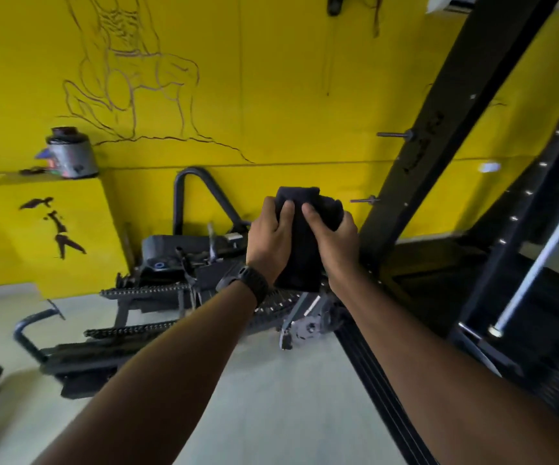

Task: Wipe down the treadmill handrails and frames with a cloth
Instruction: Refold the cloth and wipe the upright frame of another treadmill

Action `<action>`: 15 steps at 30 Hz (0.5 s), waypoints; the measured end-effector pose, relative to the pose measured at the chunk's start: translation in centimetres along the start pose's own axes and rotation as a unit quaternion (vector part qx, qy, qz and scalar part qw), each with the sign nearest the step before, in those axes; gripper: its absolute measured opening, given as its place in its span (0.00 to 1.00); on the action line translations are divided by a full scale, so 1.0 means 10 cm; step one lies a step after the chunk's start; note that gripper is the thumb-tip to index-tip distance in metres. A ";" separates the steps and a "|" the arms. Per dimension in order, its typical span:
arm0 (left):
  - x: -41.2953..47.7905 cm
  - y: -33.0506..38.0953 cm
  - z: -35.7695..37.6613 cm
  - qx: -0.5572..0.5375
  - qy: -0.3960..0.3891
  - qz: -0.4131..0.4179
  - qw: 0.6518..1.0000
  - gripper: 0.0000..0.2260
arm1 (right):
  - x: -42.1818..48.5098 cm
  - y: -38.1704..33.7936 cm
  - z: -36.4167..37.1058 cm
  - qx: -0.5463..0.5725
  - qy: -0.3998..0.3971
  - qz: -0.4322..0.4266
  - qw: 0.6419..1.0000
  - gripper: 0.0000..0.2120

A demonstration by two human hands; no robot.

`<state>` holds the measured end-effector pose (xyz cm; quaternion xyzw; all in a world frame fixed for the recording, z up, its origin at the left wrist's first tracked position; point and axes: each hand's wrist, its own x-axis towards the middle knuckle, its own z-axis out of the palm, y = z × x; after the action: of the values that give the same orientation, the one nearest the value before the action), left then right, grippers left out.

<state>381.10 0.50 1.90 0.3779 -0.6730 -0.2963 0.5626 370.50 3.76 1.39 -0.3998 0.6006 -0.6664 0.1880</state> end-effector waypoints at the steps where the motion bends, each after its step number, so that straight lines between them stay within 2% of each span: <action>1: 0.11 -0.06 -0.01 0.010 0.012 -0.001 1.000 0.14 | 0.12 0.03 0.10 0.010 -0.019 0.003 1.000 0.25; 9: 1.06 -0.83 -0.43 0.091 0.165 -0.015 0.982 0.13 | 1.00 0.31 1.51 0.070 -0.153 -0.036 0.985 0.20; 13: 1.39 -1.12 -0.94 0.147 0.250 -0.048 0.956 0.14 | 1.07 0.27 2.37 0.086 -0.225 -0.044 0.970 0.31; 15: 1.48 -1.19 -1.27 0.172 0.292 -0.063 0.939 0.12 | 1.01 0.18 2.80 0.107 -0.275 -0.042 0.955 0.31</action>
<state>394.41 -18.06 2.43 0.5805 -0.4944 -0.0879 0.6410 385.17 -22.23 1.61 -0.5700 0.4336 -0.5982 0.3595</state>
